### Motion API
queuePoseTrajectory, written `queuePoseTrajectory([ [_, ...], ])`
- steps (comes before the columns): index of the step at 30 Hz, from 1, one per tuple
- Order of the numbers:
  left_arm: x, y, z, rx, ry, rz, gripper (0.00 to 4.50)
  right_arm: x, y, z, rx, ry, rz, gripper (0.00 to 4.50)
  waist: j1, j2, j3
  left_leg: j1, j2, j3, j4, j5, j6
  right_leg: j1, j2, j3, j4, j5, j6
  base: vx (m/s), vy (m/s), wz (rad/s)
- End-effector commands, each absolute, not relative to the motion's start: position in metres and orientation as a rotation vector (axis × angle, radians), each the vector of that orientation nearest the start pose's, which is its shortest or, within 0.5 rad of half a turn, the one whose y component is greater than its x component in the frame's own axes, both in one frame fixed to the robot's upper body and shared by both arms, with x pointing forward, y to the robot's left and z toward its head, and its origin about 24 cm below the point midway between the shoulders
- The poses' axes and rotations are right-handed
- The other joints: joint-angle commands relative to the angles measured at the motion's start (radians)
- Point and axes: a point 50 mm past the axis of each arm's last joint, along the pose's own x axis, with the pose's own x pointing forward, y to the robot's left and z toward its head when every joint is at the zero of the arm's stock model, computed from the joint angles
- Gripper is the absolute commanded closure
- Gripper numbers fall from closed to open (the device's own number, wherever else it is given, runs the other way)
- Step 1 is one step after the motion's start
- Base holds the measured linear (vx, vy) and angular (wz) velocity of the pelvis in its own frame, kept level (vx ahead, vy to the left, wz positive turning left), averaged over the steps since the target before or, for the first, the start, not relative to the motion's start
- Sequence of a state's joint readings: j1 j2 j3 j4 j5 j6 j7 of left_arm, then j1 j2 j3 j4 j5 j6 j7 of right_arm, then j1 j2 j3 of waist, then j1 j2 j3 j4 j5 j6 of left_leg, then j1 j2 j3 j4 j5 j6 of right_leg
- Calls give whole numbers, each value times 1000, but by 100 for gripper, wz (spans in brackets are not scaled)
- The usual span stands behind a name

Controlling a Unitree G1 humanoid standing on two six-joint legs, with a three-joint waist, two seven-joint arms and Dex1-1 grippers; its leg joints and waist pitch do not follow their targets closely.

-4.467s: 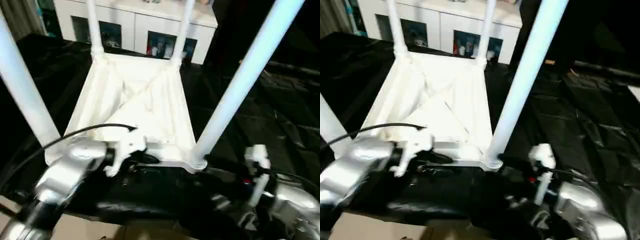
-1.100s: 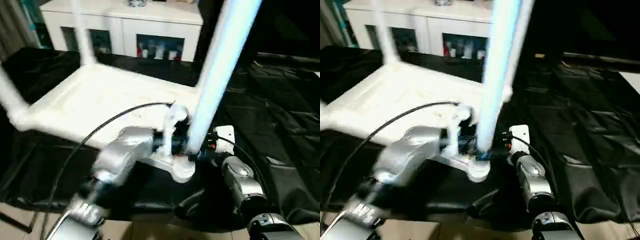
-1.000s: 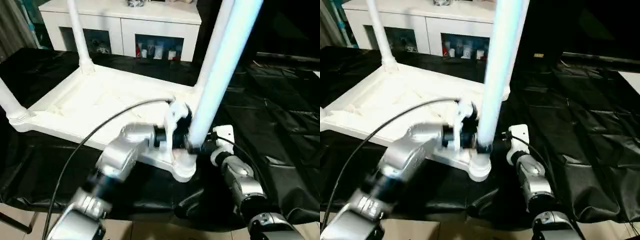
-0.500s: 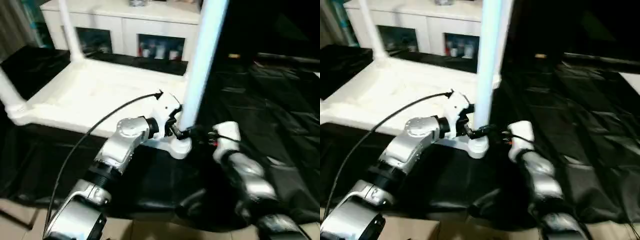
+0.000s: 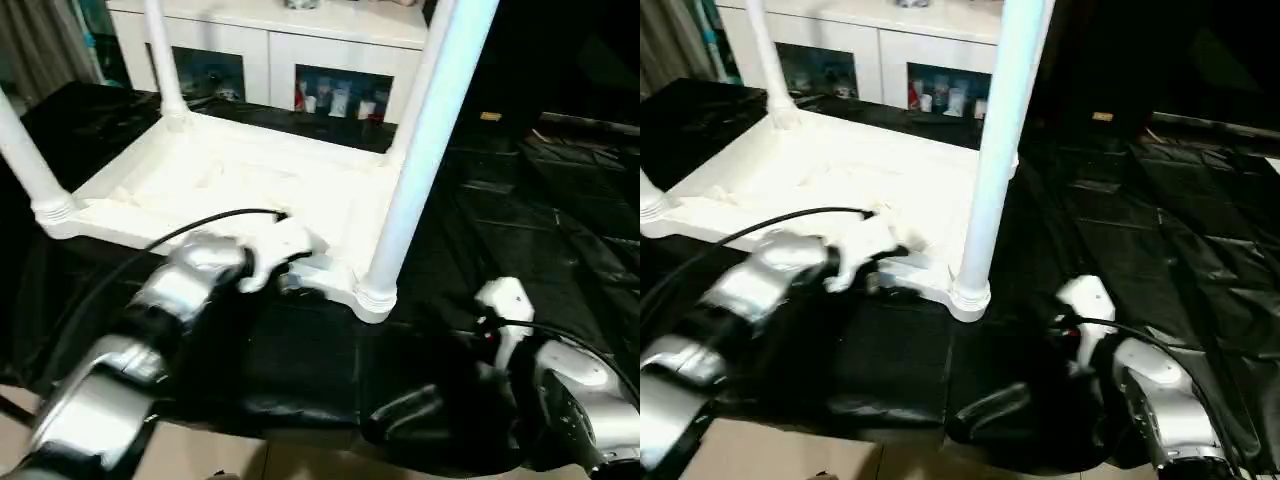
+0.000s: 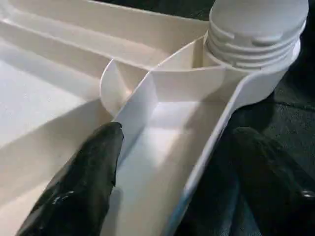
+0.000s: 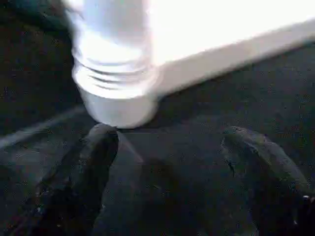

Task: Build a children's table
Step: Rotate table base

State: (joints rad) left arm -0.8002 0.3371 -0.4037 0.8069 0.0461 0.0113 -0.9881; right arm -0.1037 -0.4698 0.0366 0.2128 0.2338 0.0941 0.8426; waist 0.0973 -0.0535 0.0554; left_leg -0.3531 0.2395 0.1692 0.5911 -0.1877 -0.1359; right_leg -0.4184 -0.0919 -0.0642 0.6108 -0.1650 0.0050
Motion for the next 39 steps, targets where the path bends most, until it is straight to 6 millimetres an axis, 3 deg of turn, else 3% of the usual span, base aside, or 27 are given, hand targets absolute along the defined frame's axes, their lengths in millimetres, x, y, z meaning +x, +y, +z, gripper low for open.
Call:
queuePoseTrajectory([
  [1, 356, 112, 74, 617, 385, -1199, 83, 250, -207, 36, -146, 297, 834, 70, 8, -10, -66, -8, -19, 17, -68, -189, 67, 64, -29, 30, -72, -257, -156, 0, 0, 0],
  [8, 355, 106, 72, 617, 434, -1295, 147, 249, -207, 41, -171, 329, 862, 70, 17, -12, -67, -8, -19, 16, -68, -181, 67, 65, -31, 29, -73, -253, -165, 0, 0, 0],
  [12, 358, 109, 74, 663, 483, -1345, 171, 236, -197, 52, -125, 355, 997, 70, 27, -10, -67, -6, -17, 14, -69, -179, 75, 66, -33, 31, -70, -223, -168, 0, 0, 0],
  [14, 360, 109, 76, 657, 485, -1338, 192, 235, -196, 53, -127, 353, 1005, 70, 32, -3, -65, -4, -15, 13, -71, -192, 66, 65, -36, 31, -71, -229, -172, 0, 0, 0],
  [20, 362, 105, 78, 671, 503, -1337, 237, 234, -197, 58, -144, 339, 988, 70, 37, -7, -66, -2, -16, 14, -69, -198, 54, 66, -35, 31, -72, -236, -175, 0, 0, 0],
  [21, 363, 104, 78, 677, 517, -1337, 246, 233, -196, 59, -144, 344, 993, 70, 37, -2, -66, -3, -17, 14, -70, -195, 54, 67, -34, 32, -72, -232, -176, 0, 0, 0],
  [27, 364, 100, 75, 719, 544, -1336, 292, 231, -196, 62, -150, 354, 996, 70, 43, -12, -66, -3, -18, 14, -69, -194, 53, 68, -35, 31, -74, -242, -163, 0, 0, 0],
  [29, 364, 100, 75, 730, 552, -1334, 309, 232, -196, 62, -151, 352, 994, 70, 45, -9, -66, -3, -17, 13, -69, -190, 54, 67, -37, 31, -73, -240, -167, 0, 0, 0],
  [30, 365, 100, 76, 729, 557, -1330, 316, 233, -195, 62, -152, 350, 994, 70, 46, 3, -67, -2, -17, 12, -70, -190, 51, 67, -37, 31, -71, -235, -170, 0, 0, 0],
  [32, 366, 99, 77, 712, 566, -1317, 324, 234, -194, 62, -154, 344, 985, 70, 44, -2, -68, -2, -18, 13, -69, -191, 49, 67, -35, 31, -72, -217, -175, 0, 0, 0],
  [39, 354, 120, 53, 726, 765, -1317, 373, 237, -193, 57, -162, 331, 927, 70, 38, -7, -67, -5, -18, 11, -71, -185, 44, 71, -36, 31, -69, -214, -178, 0, 0, 0],
])
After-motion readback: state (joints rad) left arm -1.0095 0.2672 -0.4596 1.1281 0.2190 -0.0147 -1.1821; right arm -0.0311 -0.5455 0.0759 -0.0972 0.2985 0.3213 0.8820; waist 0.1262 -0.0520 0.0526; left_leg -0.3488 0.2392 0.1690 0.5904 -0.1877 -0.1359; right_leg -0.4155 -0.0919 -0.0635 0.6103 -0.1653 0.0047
